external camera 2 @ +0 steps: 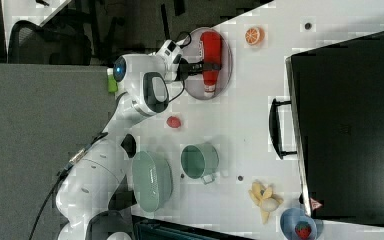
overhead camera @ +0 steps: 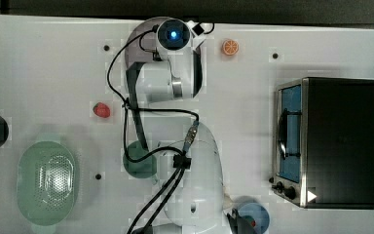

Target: Pick ketchup from plate and place it on table.

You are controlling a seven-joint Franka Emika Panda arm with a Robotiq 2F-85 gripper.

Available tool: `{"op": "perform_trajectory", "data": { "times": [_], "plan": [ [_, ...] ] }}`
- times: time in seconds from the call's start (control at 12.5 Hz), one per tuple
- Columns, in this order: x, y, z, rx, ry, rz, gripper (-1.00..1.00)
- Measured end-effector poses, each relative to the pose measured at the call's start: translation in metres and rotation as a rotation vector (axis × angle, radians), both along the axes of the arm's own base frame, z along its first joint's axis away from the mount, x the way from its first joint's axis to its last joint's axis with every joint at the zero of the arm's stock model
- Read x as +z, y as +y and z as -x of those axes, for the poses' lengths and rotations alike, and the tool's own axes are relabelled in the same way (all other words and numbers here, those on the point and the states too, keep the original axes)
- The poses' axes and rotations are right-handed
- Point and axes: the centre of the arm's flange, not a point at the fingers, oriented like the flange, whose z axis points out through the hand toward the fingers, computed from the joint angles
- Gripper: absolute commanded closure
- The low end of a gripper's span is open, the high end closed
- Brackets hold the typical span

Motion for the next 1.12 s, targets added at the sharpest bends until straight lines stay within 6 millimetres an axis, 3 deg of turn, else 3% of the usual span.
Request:
{"op": "perform_trajectory", "data": {
  "times": [0.4,0.64,0.72,0.88,1.12],
  "plan": [
    [0.005,-0.001,-0.003,-0.001,-0.009,0.001,-0.25],
    [0.024,-0.003,-0.001,-0.032,0.045,-0.017,-0.25],
    [0.039,-0.005,0.003,-0.048,0.085,-0.026,-0.25],
    [0.092,-0.012,0.014,-0.066,0.168,-0.019,-0.25],
    [0.207,-0.024,0.037,-0.083,0.133,-0.012,-0.25]
  ]
}}
